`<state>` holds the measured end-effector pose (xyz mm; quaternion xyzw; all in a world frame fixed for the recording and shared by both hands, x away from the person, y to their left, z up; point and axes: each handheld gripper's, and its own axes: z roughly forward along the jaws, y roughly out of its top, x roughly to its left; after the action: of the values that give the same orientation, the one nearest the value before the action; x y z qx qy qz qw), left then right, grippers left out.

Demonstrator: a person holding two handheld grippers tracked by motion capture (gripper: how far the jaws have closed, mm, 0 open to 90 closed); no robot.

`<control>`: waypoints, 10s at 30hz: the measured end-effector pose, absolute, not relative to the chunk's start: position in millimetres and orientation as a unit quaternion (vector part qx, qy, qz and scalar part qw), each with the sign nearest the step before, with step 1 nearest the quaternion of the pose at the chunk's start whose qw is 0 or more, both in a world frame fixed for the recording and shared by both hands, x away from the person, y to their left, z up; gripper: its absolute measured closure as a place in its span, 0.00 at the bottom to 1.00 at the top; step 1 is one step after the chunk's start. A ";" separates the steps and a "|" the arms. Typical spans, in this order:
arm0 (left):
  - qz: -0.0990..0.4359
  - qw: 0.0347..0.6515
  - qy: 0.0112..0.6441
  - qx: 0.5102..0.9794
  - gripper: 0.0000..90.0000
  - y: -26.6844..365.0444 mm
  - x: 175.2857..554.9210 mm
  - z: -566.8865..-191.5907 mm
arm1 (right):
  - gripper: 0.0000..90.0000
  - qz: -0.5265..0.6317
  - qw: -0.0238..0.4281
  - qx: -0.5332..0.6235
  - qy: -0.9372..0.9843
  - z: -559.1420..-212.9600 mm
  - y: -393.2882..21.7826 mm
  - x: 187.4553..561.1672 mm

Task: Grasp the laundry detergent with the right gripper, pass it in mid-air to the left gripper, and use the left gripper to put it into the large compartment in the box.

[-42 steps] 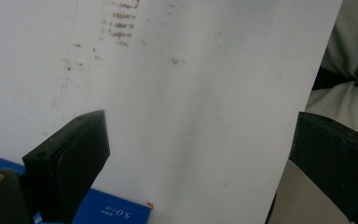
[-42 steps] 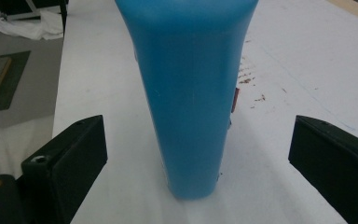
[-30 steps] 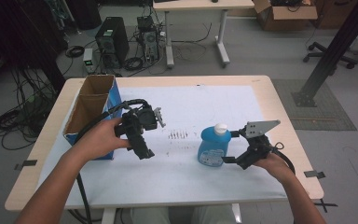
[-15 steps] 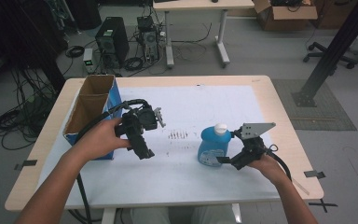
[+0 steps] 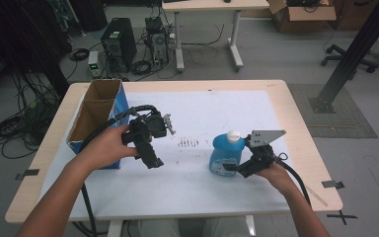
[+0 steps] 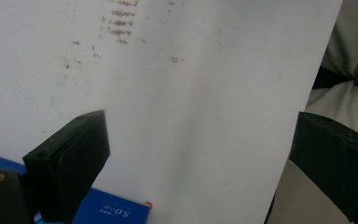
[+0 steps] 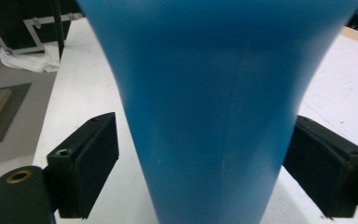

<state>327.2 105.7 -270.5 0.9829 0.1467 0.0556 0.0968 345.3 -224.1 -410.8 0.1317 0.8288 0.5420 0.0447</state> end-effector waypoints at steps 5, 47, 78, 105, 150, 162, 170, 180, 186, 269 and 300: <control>0.056 0.097 0.147 0.983 0.06 106.0 327.0 -271.3 | 0.19 0.547 0.041 0.132 0.826 -411.0 -224.4 346.0; 0.060 0.098 0.151 0.982 0.06 106.3 328.8 -268.8 | 0.49 0.545 0.054 0.102 0.830 -404.7 -228.3 343.5; 0.067 0.115 0.112 0.985 0.06 66.0 328.9 -215.1 | 0.49 0.521 0.028 0.064 0.851 -322.2 -223.4 337.5; 0.054 0.101 0.063 0.991 0.06 27.0 328.3 -195.3 | 0.49 0.510 0.003 0.015 0.860 -318.2 -173.7 351.2; 0.039 0.100 0.040 0.993 0.08 7.3 333.5 -206.6 | 0.49 0.507 -0.005 -0.016 0.862 -316.9 -140.2 349.6; 0.031 0.099 0.036 0.994 0.17 5.7 333.6 -209.6 | 0.49 0.507 -0.006 -0.015 0.862 -316.5 -140.5 349.7; 0.035 0.100 0.037 0.994 0.23 6.9 333.8 -210.1 | 0.49 0.506 -0.005 -0.013 0.862 -316.8 -140.2 349.6; 0.041 0.101 0.034 0.994 0.27 5.5 332.8 -209.9 | 0.49 0.507 -0.004 -0.013 0.862 -316.2 -140.5 349.0; 0.043 0.100 0.033 0.994 0.32 4.4 332.4 -211.5 | 0.49 0.506 -0.004 -0.013 0.862 -316.2 -140.6 349.1; 0.122 0.058 0.328 0.935 0.42 80.2 371.0 -136.2 | 0.10 0.295 0.099 0.120 0.943 -278.0 -286.7 357.6; 0.141 0.071 0.592 0.790 0.42 169.9 389.6 -74.7 | 0.10 0.269 0.113 0.121 0.949 -273.5 -305.7 357.2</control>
<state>389.6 169.9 -74.7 0.7901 0.5923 0.1410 0.0715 357.2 -305.7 -273.5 0.1211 0.9487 0.2692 0.1131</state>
